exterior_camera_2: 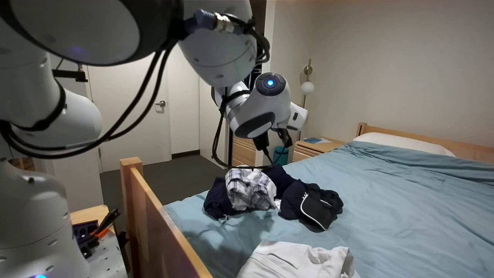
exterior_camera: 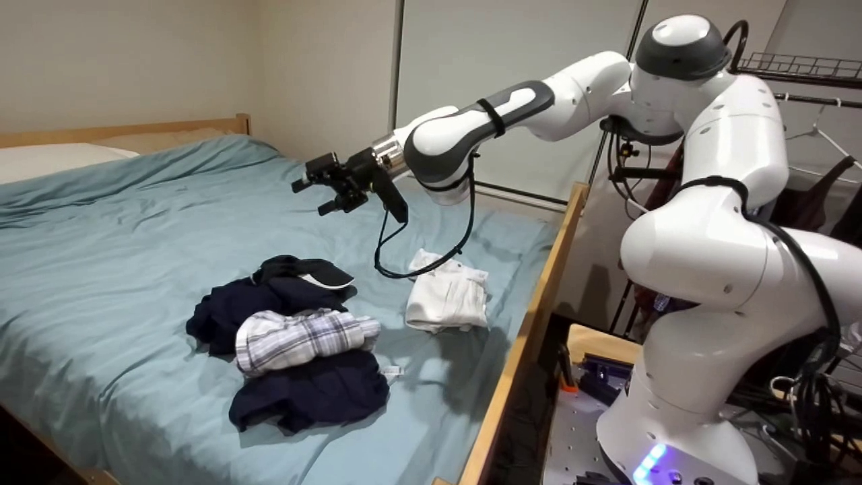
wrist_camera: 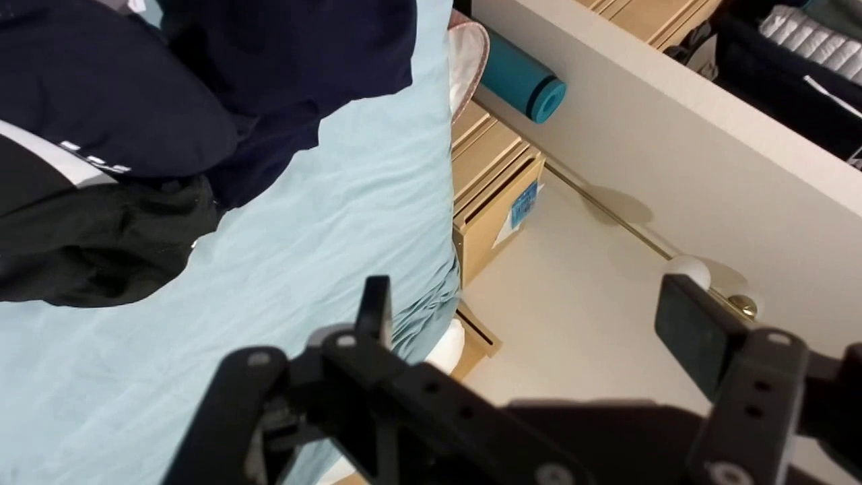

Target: Move the cap to the left

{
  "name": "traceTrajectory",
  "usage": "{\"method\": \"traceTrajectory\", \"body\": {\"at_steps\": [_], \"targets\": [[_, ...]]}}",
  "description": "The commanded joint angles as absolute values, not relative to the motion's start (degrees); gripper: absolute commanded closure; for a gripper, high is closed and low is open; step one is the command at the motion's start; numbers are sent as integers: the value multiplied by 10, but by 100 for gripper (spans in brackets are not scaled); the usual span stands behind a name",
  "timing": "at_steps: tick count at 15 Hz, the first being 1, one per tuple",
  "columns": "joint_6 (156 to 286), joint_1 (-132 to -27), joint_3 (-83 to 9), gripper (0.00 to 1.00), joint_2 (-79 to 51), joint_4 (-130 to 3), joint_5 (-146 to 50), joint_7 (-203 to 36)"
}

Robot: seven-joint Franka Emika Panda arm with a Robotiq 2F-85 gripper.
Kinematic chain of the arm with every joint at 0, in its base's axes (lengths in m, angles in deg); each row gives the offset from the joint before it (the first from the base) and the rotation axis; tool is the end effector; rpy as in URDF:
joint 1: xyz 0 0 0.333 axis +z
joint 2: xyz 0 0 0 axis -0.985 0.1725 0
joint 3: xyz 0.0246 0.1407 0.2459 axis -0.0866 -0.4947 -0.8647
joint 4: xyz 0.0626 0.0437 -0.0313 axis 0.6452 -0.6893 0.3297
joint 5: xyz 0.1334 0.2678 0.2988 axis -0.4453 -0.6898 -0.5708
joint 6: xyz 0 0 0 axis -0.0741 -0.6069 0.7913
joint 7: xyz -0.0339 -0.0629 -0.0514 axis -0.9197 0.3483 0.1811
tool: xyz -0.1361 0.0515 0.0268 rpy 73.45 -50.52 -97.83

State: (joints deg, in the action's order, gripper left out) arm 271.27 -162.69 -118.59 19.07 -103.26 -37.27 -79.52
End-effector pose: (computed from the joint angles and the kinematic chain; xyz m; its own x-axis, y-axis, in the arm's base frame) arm 0.6127 -0.0259 0.2791 0.6851 -0.5464 0.4817 -0.0583 -0.7003 -0.7115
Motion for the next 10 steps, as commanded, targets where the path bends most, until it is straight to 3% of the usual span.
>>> {"method": "traceTrajectory", "body": {"at_steps": [1, 5, 10], "targets": [[2716, -1619, -1184, 0, 187, -1033, -408, -825], [2680, -1591, -1156, 0, 170, -1029, -407, -831], [2743, -1572, -1081, 0, 9, -1095, -486, -790]]}}
